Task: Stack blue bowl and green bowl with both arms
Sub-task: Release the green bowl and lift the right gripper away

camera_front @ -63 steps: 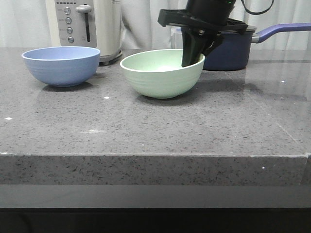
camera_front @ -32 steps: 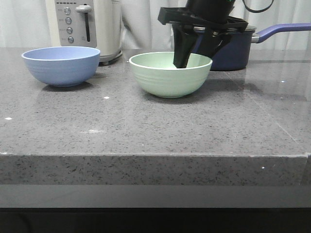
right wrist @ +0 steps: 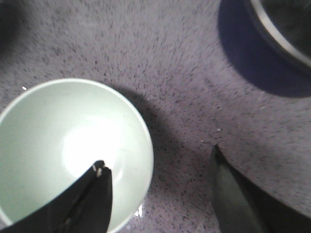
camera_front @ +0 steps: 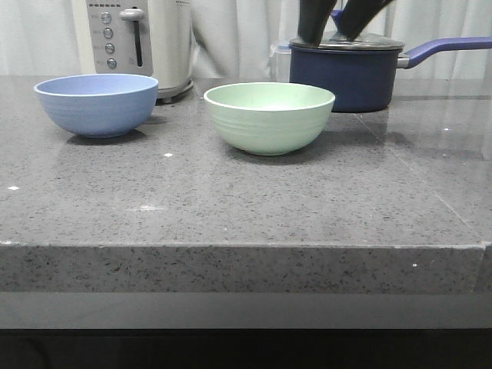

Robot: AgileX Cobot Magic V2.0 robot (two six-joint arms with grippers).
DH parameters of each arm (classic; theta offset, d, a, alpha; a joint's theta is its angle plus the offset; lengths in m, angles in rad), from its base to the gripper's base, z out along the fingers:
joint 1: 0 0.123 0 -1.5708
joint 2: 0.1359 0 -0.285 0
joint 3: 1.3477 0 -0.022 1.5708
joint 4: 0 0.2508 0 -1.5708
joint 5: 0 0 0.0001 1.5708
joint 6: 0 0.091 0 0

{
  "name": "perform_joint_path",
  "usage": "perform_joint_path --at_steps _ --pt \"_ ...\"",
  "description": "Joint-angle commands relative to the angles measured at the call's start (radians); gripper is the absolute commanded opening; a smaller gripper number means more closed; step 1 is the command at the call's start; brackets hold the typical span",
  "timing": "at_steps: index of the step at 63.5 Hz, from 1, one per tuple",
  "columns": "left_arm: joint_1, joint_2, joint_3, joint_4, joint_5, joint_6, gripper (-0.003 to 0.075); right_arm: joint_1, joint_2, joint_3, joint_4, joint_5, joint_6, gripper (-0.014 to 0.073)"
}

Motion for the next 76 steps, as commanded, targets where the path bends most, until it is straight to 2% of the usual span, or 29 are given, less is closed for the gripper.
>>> perform_joint_path --at_steps 1,18,27,32,44,50,59,65,76 --pt "-0.008 0.007 -0.026 -0.011 -0.077 0.0 0.0438 -0.003 -0.13 0.013 -0.016 -0.06 0.002 0.045" --pt "-0.008 0.007 -0.026 -0.011 -0.077 0.0 0.0438 -0.005 -0.344 0.307 -0.02 -0.27 0.002 0.045" --pt "-0.008 0.007 -0.026 -0.011 -0.077 0.0 0.0438 -0.036 -0.401 0.436 -0.02 -0.321 0.002 0.0445" --pt "-0.008 0.007 -0.026 -0.011 -0.077 0.0 0.0438 -0.073 -0.408 0.493 -0.019 -0.328 0.002 0.0358" --pt "-0.008 0.007 -0.026 -0.011 -0.077 0.0 0.0438 -0.116 -0.406 0.61 0.003 -0.426 -0.017 0.0024" --pt "-0.008 0.007 -0.026 -0.011 -0.077 0.0 0.0438 -0.113 -0.386 0.64 0.021 -0.454 -0.095 -0.0071" --pt "-0.008 0.007 -0.026 -0.011 -0.077 0.0 0.0438 -0.112 -0.328 0.64 0.143 -0.445 -0.263 -0.0059" --pt "-0.008 0.007 -0.026 -0.011 -0.077 0.0 0.0438 -0.111 -0.285 0.639 0.284 -0.431 -0.433 -0.0059" --pt "-0.008 0.007 -0.026 -0.011 -0.077 0.0 0.0438 -0.111 -0.24 0.638 0.491 -0.413 -0.652 -0.0059"
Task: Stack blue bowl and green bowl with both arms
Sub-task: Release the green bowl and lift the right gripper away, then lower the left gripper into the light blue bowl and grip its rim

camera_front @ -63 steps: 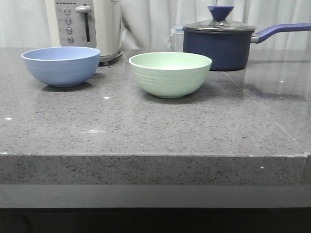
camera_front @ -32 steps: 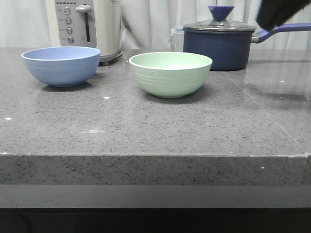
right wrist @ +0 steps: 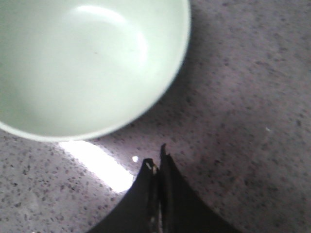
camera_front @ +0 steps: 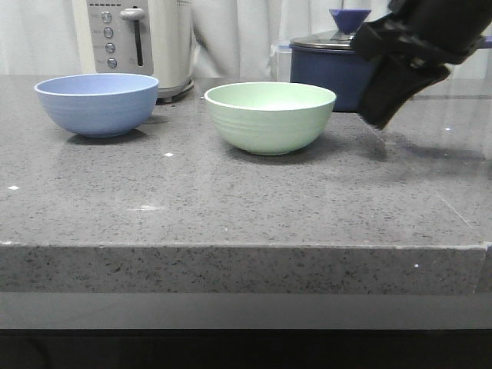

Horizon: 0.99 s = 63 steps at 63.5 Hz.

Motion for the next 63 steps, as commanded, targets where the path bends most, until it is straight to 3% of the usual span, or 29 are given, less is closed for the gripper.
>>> perform_joint_path --at_steps 1,51,63 --pt "-0.008 0.007 -0.026 -0.011 -0.077 0.0 0.0438 -0.001 -0.019 -0.026 0.121 -0.024 -0.115 -0.0059" --pt "-0.004 0.009 -0.028 -0.011 -0.088 -0.002 0.0438 -0.001 -0.012 -0.026 0.146 -0.044 -0.141 -0.0063" --pt "0.045 0.126 -0.13 0.016 -0.028 -0.004 0.0438 -0.001 -0.012 -0.026 0.146 -0.042 -0.141 -0.0063"
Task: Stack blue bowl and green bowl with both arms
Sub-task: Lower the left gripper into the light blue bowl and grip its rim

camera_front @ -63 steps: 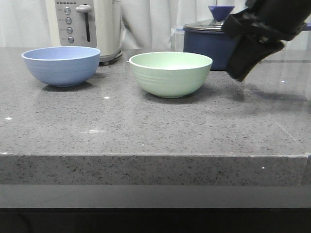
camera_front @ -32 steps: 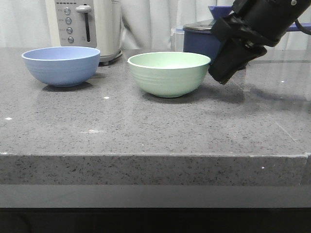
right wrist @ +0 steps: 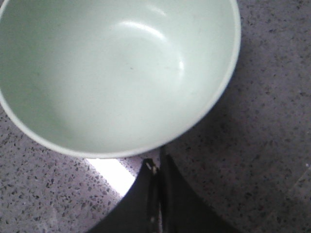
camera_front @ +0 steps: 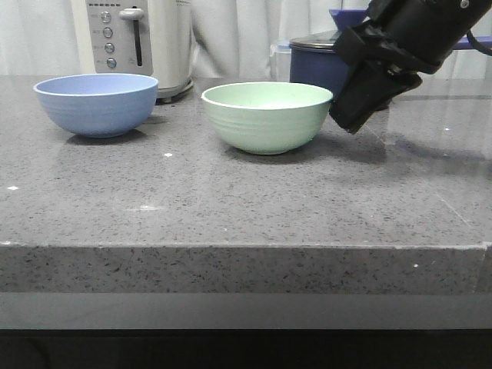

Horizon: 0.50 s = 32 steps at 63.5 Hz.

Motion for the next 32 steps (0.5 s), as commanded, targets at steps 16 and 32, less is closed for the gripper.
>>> perform_joint_path --at_steps 16,32 --pt "0.186 0.383 -0.32 -0.015 0.108 -0.006 0.0438 -0.001 -0.037 -0.026 0.031 -0.031 -0.011 -0.0063" --pt "0.23 0.688 -0.532 -0.061 0.186 -0.004 0.0438 -0.001 -0.037 -0.026 0.031 -0.031 -0.011 -0.0063"
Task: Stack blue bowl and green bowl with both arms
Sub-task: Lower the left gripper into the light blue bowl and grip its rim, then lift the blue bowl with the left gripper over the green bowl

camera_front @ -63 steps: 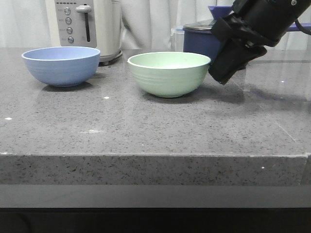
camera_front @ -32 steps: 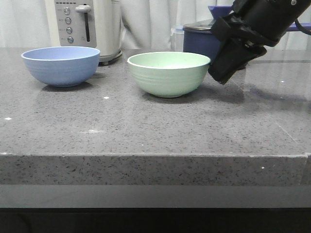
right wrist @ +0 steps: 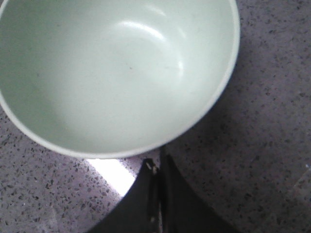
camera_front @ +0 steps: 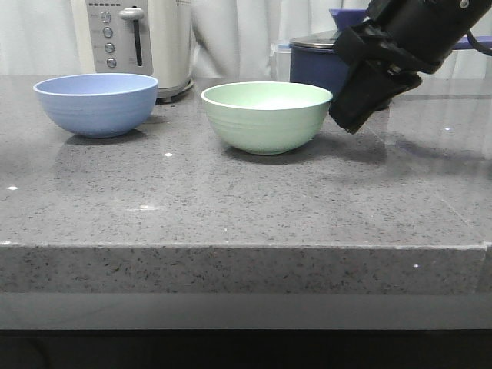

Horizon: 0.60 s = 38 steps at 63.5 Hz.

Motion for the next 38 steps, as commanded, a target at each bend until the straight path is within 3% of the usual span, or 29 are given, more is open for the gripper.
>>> perform_joint_path --at_steps 1,18,38 --pt "0.001 0.072 -0.101 -0.032 -0.008 -0.004 0.0438 -0.001 -0.037 -0.026 0.031 -0.031 -0.011 -0.0063" --pt "0.001 0.298 -0.245 -0.052 0.018 -0.004 0.0438 -0.001 -0.037 -0.026 0.031 -0.031 -0.011 -0.0063" --pt "0.001 0.438 -0.285 -0.063 -0.045 -0.006 0.0436 -0.001 -0.037 -0.026 0.031 -0.031 -0.011 -0.0063"
